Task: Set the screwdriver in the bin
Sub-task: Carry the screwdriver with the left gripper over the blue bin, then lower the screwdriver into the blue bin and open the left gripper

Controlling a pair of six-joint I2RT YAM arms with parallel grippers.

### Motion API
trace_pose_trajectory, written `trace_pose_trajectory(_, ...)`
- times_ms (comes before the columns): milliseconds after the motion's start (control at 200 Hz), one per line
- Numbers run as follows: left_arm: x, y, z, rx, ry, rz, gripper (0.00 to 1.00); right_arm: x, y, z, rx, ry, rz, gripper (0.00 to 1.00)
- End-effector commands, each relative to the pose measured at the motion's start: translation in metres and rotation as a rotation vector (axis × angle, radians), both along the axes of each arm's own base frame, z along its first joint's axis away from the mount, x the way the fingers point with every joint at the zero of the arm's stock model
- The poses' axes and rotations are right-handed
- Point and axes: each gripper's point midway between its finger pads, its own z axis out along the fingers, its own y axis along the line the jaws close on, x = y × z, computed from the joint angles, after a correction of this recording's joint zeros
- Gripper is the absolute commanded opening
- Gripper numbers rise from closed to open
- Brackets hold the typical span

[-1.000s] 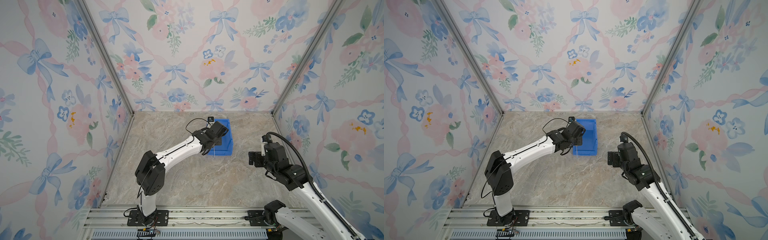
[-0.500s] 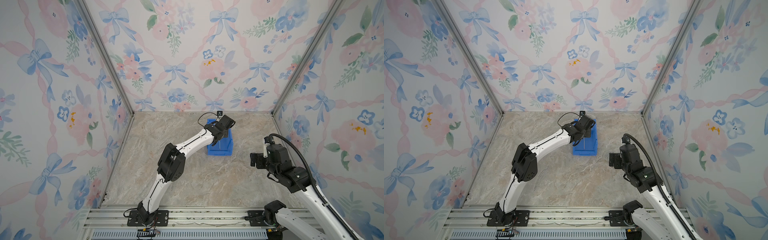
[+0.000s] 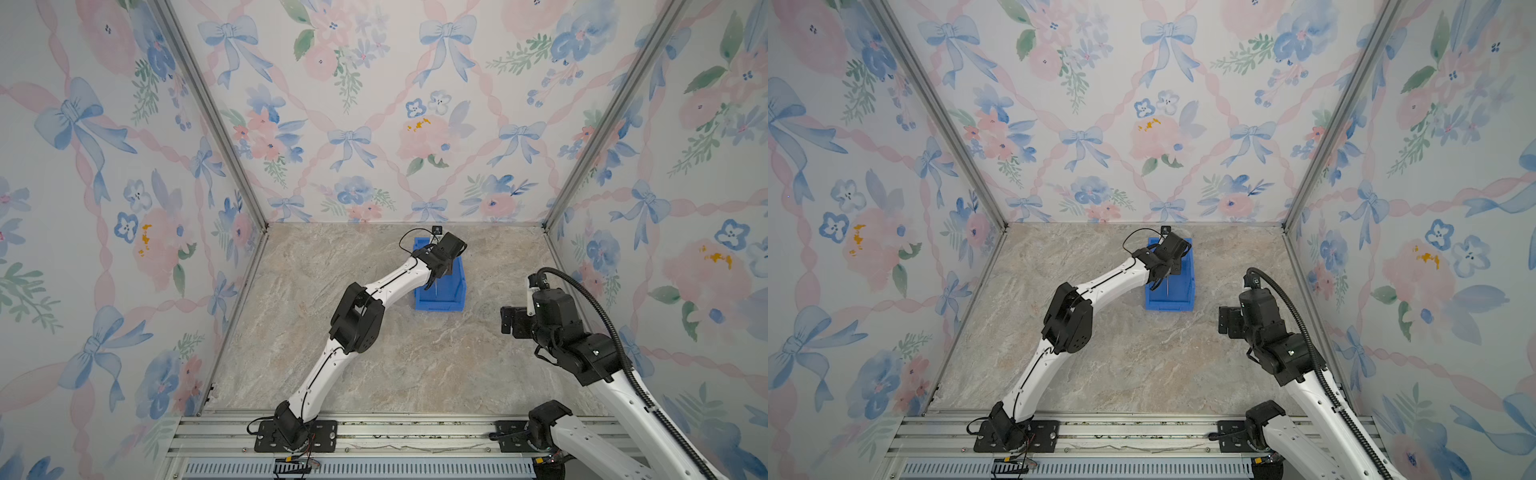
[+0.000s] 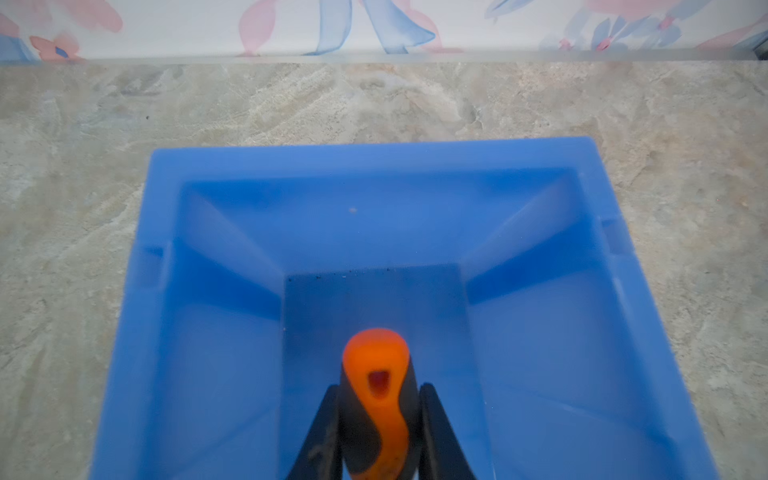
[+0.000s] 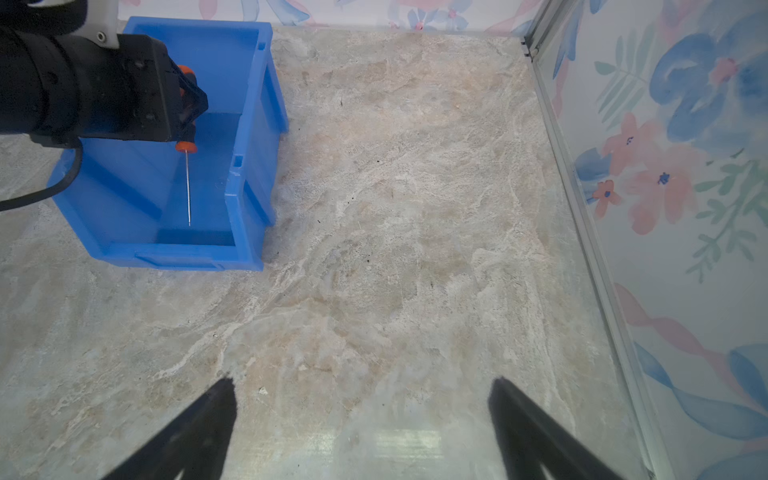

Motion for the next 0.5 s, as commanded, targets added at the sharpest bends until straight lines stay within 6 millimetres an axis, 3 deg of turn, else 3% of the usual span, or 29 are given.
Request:
trace_pose_trajectory(0, 0.001, -0.001, -0.007, 0.023, 0.005, -0.01, 0.0, -0.002, -0.006, -0.007, -0.013, 0.016, -0.02, 0.97)
trace_pose_trajectory(495, -0.004, -0.007, -0.049, 0.061, 0.052, -0.023, 0.01, 0.0, -0.004, -0.009, -0.01, 0.01, -0.013, 0.97)
